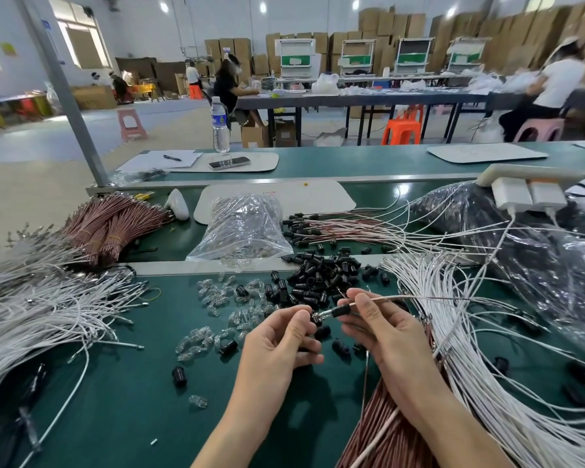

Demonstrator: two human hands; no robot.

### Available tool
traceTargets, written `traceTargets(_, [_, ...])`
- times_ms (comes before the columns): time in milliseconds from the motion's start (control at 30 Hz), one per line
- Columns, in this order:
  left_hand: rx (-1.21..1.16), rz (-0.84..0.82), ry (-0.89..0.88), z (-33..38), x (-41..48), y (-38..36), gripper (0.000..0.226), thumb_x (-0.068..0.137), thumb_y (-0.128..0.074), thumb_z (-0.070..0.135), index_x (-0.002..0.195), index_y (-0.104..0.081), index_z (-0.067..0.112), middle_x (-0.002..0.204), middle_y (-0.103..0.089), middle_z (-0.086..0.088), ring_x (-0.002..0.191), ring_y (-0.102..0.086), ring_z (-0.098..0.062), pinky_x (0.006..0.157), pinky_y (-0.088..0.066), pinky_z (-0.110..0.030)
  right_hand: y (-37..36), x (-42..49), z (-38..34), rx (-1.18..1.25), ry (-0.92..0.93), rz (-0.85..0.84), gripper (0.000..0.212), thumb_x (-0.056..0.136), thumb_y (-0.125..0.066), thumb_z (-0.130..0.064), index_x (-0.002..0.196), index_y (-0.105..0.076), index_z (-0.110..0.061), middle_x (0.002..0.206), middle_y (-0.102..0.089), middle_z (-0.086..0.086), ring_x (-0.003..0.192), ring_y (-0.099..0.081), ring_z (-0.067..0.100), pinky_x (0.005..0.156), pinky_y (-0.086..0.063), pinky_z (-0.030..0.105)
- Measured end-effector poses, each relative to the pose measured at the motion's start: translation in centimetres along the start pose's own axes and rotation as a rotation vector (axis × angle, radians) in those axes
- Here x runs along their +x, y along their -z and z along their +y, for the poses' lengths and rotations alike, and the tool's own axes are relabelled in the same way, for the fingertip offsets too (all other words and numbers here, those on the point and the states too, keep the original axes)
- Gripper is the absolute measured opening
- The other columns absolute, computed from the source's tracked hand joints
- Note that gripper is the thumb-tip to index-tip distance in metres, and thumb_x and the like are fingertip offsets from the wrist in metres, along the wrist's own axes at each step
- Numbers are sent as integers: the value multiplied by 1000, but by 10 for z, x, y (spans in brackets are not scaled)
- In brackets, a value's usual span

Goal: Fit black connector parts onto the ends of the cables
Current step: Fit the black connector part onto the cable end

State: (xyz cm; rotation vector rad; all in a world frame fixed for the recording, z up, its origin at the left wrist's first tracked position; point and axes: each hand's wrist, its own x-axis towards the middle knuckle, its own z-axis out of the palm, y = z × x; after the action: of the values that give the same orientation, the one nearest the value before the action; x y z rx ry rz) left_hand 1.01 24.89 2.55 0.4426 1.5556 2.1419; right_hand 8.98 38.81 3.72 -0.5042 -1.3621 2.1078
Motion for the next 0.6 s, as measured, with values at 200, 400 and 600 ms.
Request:
traceTargets(200, [129,-29,-25,-4,0,-1,16,88,-69,32,88,-80,21,77,-71,-4,68,-67,-16,65,-60,-28,0,1,2,-39,7,-14,31,75,-74,-39,100,-81,-23,101,-78,9,88,-76,20,72,-58,20])
traceTargets(400, [224,-60,-40,-4,-1,0,17,98,-65,25,88,-78,24,73,-70,1,69,-69,-17,67,-60,-30,1,-1,2,-86,6,-100,34,77,-73,-42,107,-79,-27,107,-77,9,92,-75,20,75,-59,22])
traceTargets(600, [250,-52,-67,-5,0,-2,20,101,-62,19,87,-77,18,73,-71,-1,67,-67,-14,63,-58,-28,-1,-5,3,-201,-5,-239,26,78,-77,-31,104,-76,-31,103,-77,11,97,-74,21,78,-58,23])
